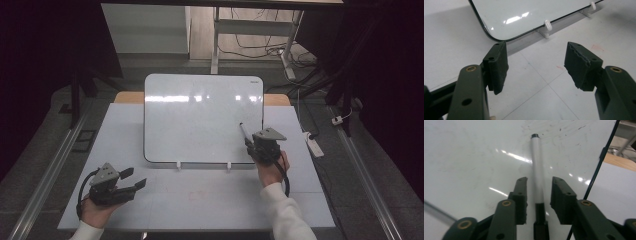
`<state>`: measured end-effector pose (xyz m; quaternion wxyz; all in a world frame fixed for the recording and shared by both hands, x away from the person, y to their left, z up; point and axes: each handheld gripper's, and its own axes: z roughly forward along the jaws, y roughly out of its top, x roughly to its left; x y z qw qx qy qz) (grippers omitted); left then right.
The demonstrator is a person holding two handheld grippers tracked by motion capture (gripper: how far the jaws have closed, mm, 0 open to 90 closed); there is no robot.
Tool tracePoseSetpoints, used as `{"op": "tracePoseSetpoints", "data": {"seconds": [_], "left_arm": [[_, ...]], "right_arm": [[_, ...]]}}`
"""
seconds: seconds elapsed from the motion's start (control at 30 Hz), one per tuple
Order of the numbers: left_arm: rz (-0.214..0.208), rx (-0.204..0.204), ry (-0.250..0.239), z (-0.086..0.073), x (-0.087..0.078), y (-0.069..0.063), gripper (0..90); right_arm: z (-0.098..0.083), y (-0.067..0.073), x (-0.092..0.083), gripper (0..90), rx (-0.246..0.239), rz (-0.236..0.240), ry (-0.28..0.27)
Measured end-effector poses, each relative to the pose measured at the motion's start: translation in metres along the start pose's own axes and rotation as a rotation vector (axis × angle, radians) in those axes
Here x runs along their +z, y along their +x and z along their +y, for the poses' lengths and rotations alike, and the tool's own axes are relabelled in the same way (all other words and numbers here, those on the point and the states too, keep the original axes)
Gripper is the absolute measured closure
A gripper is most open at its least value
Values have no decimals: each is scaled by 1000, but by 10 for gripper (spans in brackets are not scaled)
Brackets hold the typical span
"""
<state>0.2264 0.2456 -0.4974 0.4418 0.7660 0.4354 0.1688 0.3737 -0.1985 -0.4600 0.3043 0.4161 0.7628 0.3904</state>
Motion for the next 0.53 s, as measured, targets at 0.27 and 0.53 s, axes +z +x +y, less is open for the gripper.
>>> {"op": "tracePoseSetpoints", "data": {"seconds": [0.27,0.53], "left_arm": [[-1,2,-2,-7,-5,5,354],[-23,13,-13,-4,-4,6,309]], "right_arm": [[-38,-17,-41,516,-96,197,-81],[-72,-34,-67,491,-144,293,-75]]}}
